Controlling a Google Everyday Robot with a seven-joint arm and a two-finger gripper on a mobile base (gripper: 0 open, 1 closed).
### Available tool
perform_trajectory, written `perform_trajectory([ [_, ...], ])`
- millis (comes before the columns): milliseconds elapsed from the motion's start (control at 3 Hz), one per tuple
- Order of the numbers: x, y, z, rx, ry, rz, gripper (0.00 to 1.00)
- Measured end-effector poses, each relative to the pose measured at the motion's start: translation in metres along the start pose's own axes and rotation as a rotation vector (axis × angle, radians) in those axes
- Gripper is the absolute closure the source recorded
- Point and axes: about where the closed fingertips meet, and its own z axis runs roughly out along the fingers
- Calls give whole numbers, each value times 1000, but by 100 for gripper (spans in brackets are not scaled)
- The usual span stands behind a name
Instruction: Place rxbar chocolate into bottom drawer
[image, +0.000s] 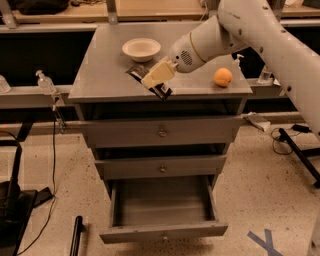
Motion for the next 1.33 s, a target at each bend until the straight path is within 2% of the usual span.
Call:
perform_trajectory([
  [333,23,10,46,-18,50,-147,100],
  [667,74,20,115,-73,128,-328,100],
  [1000,80,21,120,-81,139,-370,100],
  [1333,80,21,120,-81,139,-367,100],
])
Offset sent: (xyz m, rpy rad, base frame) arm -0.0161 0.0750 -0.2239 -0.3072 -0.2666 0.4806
